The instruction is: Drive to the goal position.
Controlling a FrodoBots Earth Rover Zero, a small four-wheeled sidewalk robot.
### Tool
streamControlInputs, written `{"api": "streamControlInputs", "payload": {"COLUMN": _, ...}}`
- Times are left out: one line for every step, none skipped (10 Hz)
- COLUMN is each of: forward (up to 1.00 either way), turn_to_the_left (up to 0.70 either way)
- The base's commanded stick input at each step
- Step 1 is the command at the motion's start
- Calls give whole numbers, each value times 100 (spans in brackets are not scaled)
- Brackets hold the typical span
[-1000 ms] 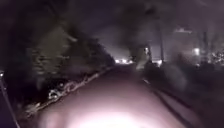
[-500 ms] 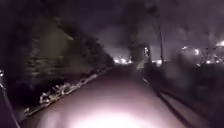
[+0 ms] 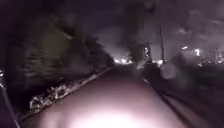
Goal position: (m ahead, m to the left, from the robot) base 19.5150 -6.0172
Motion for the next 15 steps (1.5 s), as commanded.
{"api": "streamControlInputs", "payload": {"forward": 0, "turn_to_the_left": 0}}
{"api": "streamControlInputs", "payload": {"forward": 0, "turn_to_the_left": 0}}
{"api": "streamControlInputs", "payload": {"forward": 0, "turn_to_the_left": 0}}
{"api": "streamControlInputs", "payload": {"forward": 0, "turn_to_the_left": 0}}
{"api": "streamControlInputs", "payload": {"forward": 0, "turn_to_the_left": 0}}
{"api": "streamControlInputs", "payload": {"forward": 0, "turn_to_the_left": 0}}
{"api": "streamControlInputs", "payload": {"forward": 0, "turn_to_the_left": 0}}
{"api": "streamControlInputs", "payload": {"forward": 0, "turn_to_the_left": 0}}
{"api": "streamControlInputs", "payload": {"forward": 17, "turn_to_the_left": 0}}
{"api": "streamControlInputs", "payload": {"forward": 50, "turn_to_the_left": 0}}
{"api": "streamControlInputs", "payload": {"forward": 50, "turn_to_the_left": 1}}
{"api": "streamControlInputs", "payload": {"forward": 50, "turn_to_the_left": 6}}
{"api": "streamControlInputs", "payload": {"forward": 50, "turn_to_the_left": 4}}
{"api": "streamControlInputs", "payload": {"forward": 50, "turn_to_the_left": 0}}
{"api": "streamControlInputs", "payload": {"forward": 50, "turn_to_the_left": 0}}
